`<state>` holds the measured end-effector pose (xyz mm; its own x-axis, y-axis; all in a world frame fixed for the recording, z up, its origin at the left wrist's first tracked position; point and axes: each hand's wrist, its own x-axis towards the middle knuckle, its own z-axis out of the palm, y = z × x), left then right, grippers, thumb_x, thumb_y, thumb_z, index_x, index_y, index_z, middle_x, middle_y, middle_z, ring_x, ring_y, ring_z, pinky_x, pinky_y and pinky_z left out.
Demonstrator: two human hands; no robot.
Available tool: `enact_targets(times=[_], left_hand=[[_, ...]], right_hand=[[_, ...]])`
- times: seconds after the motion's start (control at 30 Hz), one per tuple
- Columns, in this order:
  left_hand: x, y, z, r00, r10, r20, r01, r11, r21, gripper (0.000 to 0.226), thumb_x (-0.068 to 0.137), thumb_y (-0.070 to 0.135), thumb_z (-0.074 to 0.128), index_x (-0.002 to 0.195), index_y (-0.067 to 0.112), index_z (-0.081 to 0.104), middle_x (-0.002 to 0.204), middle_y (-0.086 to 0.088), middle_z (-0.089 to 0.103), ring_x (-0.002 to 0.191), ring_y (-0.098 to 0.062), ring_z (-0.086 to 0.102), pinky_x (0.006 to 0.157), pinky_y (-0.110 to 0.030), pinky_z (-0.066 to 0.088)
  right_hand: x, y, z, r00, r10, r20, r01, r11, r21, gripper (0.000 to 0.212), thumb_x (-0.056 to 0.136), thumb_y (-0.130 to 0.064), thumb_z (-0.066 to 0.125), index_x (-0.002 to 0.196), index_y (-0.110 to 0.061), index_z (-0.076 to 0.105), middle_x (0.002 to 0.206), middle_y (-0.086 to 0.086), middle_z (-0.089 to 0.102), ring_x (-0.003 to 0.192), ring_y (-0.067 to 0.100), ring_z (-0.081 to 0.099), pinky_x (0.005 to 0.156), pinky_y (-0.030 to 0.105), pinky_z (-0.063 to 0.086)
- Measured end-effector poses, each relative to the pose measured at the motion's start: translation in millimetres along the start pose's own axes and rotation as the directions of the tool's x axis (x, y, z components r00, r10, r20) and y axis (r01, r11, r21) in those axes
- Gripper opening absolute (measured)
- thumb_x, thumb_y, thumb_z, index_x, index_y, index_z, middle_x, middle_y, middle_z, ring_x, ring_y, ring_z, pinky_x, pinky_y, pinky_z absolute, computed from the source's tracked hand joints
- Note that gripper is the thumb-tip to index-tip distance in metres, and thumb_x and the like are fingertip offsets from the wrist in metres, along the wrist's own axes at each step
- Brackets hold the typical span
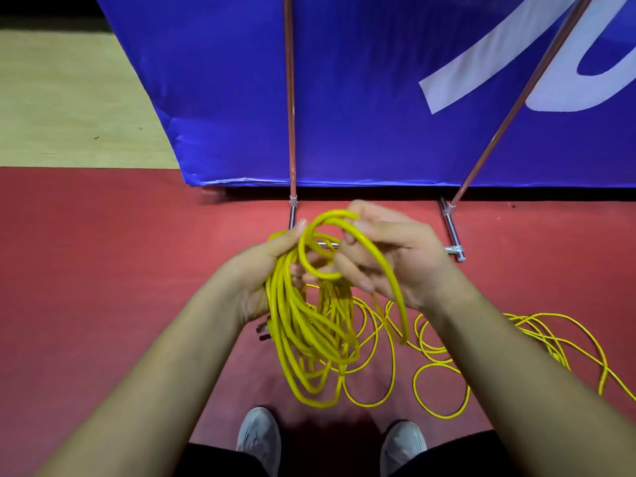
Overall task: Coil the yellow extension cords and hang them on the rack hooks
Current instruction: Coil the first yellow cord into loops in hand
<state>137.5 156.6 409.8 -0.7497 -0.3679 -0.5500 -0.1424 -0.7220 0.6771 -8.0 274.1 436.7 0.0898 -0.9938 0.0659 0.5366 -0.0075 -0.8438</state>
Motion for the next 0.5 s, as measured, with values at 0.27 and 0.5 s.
enact_targets(times=[0.27,0.5], left_hand=[[-9,0,2,0.965,0.168,-0.202,-0.101,0.947,0.304,0.043,0.053,0.043,0.083,0.073,0.008,0.069,0.066,-0.014,0.055,0.038,-0.015,0.044,0.041,-0.022,0.043],[-16,3,5,0.938,0.342,-0.047,-0.308,0.89,0.336,0.022,0.075,0.024,0.072,0.065,0.007,0.063,0.046,-0.008,0.048,0.04,-0.017,0.044,0.044,-0.023,0.042]], right_hand=[[-2,-3,-4,0.965,0.12,-0.235,-0.188,0.937,-0.294,0.013,0.088,-0.011,0.062,0.076,-0.008,0.061,0.045,0.003,0.047,0.04,0.011,0.043,0.063,0.032,0.055],[0,3,-17,0.938,-0.001,-0.346,-0.226,0.753,-0.617,0.018,0.096,-0.014,0.058,0.094,0.002,0.066,0.084,0.02,0.058,0.08,0.024,0.059,0.069,0.043,0.06]])
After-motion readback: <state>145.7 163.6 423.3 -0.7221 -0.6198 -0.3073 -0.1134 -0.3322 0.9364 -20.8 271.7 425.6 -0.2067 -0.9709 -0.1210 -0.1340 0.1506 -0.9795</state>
